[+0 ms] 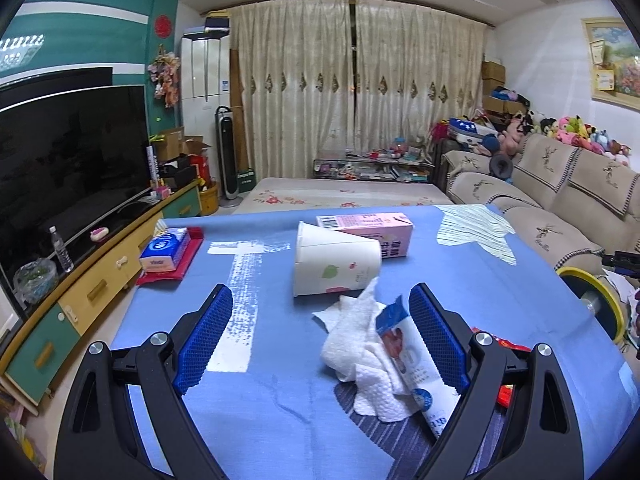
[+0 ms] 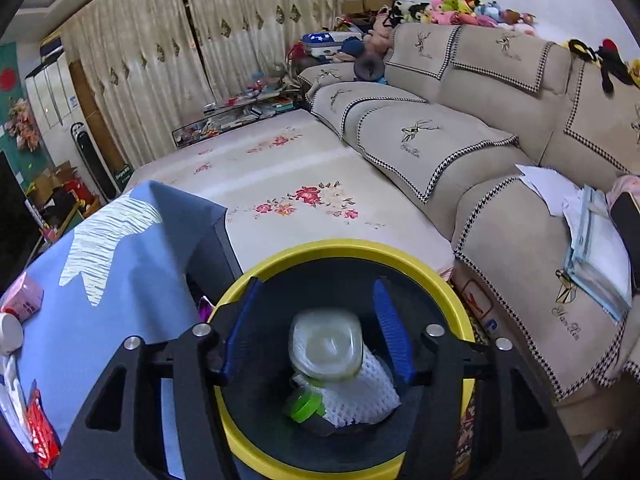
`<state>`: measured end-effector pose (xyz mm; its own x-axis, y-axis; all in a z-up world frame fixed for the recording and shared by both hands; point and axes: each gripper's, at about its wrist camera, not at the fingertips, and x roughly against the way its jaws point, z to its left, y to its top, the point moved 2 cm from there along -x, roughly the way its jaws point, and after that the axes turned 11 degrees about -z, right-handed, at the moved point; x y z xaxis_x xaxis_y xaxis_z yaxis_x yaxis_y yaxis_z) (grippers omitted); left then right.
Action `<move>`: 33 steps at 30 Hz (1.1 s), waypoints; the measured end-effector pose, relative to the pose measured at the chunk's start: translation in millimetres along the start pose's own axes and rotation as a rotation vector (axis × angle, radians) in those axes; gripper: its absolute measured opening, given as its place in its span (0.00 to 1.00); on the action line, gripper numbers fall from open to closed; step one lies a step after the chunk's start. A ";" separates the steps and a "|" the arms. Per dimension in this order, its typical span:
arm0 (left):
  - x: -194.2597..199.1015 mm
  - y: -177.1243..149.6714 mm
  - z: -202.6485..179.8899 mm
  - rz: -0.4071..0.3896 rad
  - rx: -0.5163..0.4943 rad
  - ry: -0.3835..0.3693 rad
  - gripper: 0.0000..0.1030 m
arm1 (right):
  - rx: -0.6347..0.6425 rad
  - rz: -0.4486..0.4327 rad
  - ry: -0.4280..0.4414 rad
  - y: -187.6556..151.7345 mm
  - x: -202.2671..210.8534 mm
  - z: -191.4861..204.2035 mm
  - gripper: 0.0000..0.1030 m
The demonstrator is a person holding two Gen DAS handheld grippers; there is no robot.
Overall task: Collect trash
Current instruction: 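Carry the white bottle over the bin and open the right gripper, then grasp the red snack wrapper with the left gripper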
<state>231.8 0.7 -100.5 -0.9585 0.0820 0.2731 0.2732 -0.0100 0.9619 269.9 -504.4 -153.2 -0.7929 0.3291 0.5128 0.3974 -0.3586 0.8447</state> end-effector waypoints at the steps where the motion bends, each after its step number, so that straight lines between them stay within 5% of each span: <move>1: 0.3 -0.2 -1.7 0.002 0.000 -0.012 0.86 | -0.010 -0.002 0.010 0.2 3.6 2.9 0.55; 9: 1.1 -2.3 -37.7 0.056 -0.065 -0.146 0.86 | 0.013 -0.127 0.111 3.4 44.7 55.8 0.64; 18: 1.7 -24.1 -132.6 0.237 -0.235 -0.450 0.88 | 0.015 -0.123 0.136 -6.8 41.5 60.4 0.67; 22: 4.9 -37.4 -161.5 0.260 -0.328 -0.497 0.87 | -0.002 -0.120 0.156 -7.6 40.8 58.4 0.67; 26: 7.7 -46.0 -183.8 0.290 -0.396 -0.536 0.71 | 0.004 -0.111 0.182 -8.4 39.3 61.8 0.67; 33: -6.7 -55.8 -196.7 0.338 -0.456 -0.522 0.59 | -0.023 -0.112 0.202 -6.5 40.2 57.7 0.67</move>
<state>206.9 -195.3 -153.4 -0.6353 0.4596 0.6207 0.3755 -0.5184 0.7682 262.1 -438.5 -129.2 -0.9090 0.1870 0.3726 0.2925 -0.3505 0.8897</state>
